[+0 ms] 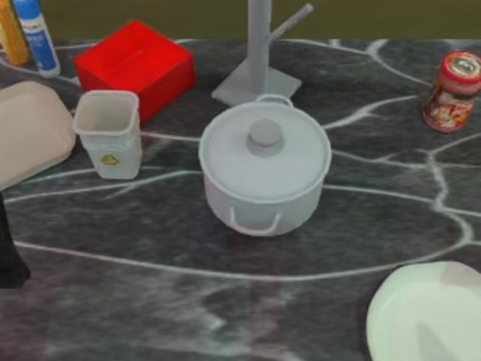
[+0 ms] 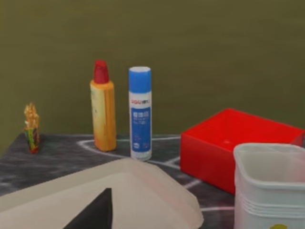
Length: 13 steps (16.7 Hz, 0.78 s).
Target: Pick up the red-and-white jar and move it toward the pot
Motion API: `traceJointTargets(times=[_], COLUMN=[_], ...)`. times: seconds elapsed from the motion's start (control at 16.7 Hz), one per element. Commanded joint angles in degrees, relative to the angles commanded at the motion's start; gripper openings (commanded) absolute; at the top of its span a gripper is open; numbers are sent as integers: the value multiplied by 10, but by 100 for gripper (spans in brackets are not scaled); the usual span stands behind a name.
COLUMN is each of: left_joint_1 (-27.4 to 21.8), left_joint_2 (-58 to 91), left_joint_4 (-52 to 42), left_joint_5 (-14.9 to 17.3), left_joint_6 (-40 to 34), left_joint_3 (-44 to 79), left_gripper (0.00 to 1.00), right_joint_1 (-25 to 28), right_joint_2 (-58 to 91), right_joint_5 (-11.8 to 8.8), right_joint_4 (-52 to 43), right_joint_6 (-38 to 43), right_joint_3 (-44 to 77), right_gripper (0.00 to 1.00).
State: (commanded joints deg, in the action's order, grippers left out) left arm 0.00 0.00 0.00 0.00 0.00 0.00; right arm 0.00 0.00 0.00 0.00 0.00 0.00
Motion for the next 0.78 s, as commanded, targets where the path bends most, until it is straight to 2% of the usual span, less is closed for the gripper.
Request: traceJointTargets(times=[0.42,0.78], left_joint_1=[0,0], left_joint_2=[0,0], left_joint_4=[0,0], left_joint_5=[0,0], left_joint_6=[0,0], left_joint_3=[0,0], left_gripper=[100,100], right_joint_1=[-4,-14], right_joint_2=[76,295], right_joint_5=[-7,-30], right_joint_4=[-51,-173], right_joint_6=[-6,-42], right_joint_3=[56,283], right_gripper=[100,100])
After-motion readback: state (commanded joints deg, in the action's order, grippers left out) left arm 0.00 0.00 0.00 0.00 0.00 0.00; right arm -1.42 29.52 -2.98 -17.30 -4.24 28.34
